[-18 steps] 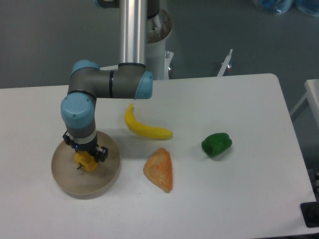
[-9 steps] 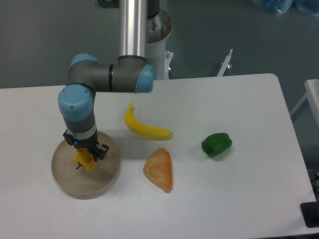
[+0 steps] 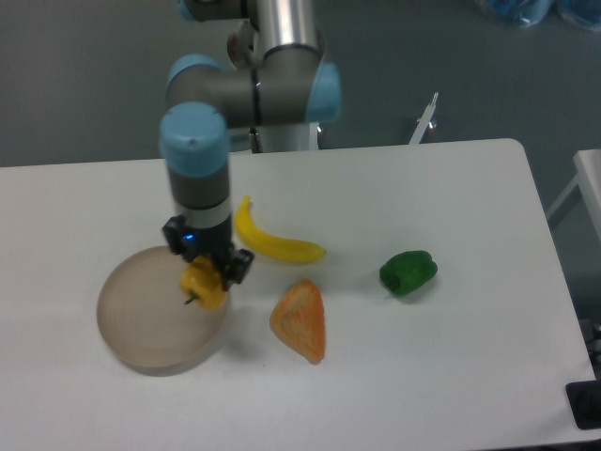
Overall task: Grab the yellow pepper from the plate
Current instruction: 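Lift the yellow pepper off the plate and carry it past the banana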
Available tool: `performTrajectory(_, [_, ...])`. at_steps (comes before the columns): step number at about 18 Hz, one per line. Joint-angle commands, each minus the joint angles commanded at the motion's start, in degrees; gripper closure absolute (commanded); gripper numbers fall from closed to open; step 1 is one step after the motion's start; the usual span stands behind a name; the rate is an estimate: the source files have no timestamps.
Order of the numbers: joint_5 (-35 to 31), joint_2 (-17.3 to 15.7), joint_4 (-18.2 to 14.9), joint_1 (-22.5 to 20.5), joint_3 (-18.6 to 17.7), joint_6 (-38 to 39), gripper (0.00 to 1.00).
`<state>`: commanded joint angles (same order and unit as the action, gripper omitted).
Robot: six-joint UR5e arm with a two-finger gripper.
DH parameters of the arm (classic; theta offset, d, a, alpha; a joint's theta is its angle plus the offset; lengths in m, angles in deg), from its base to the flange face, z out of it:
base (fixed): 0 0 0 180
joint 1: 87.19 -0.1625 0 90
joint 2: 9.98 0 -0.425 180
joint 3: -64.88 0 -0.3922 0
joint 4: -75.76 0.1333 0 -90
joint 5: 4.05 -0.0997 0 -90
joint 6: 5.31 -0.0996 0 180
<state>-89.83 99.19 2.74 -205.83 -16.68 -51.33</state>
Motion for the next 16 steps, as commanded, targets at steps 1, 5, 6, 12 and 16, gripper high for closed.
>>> performTrajectory(1, [-0.1,-0.1,-1.8,-1.1,0.1,-3.0,0.81])
performTrajectory(5, [-0.4,-1.1,-5.3,-6.7,-0.1,-18.0,0.82])
performTrajectory(6, [-0.3,-1.2,-5.3,-7.9,-0.2,-20.5,0.81])
performTrajectory(12, [-1.9,-0.7,-5.4,-14.6,0.0,-41.7,0.81])
performTrajectory(16, [-2.5,0.0,-5.5,-16.8,0.0,-46.7,0.81])
